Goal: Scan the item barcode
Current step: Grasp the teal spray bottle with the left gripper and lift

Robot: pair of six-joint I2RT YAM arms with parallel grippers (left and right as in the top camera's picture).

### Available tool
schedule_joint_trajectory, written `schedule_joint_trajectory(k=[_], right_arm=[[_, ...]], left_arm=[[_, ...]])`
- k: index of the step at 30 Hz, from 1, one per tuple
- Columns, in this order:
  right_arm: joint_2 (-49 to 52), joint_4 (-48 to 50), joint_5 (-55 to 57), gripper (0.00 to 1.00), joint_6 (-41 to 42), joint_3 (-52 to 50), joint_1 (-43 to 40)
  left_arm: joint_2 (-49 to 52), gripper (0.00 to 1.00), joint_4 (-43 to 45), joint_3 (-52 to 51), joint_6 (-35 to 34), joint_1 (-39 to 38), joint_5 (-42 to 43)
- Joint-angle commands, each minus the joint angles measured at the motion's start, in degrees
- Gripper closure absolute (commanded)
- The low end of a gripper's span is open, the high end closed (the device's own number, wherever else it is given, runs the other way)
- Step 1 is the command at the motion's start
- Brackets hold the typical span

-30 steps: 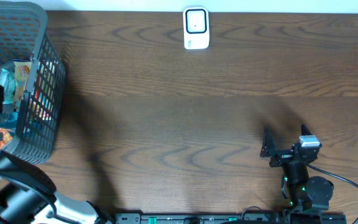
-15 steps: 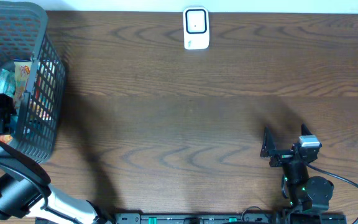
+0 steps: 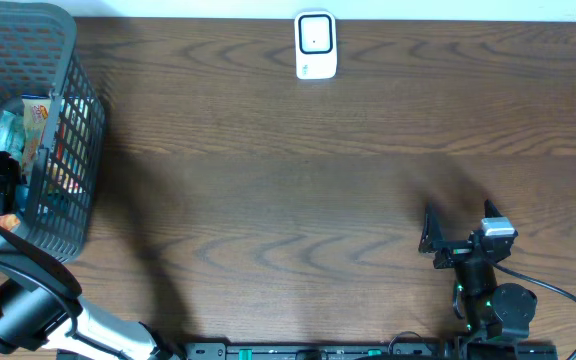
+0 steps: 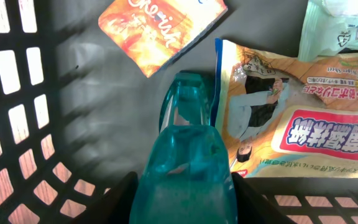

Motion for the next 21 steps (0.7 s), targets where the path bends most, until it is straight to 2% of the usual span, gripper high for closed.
schedule_joint_trajectory(k=[1, 11, 21], right_arm=[[-0.31, -0.26, 0.46, 0.01, 0.7, -0.09, 0.39], [-0.31, -0.26, 0.48, 0.01, 0.7, -0.09, 0.39], [-0.31, -0.24, 0.46, 0.01, 0.7, -0.09, 0.39]], left_arm=[[0.55, 0.59, -0.04, -1.55, 0.83, 0.09, 2.91], [-3.52, 0.6, -0.33, 2.93, 2.62, 0.11, 11.06], [-23.02, 0.6, 4.9, 7.43, 2.71, 0.11, 11.08]])
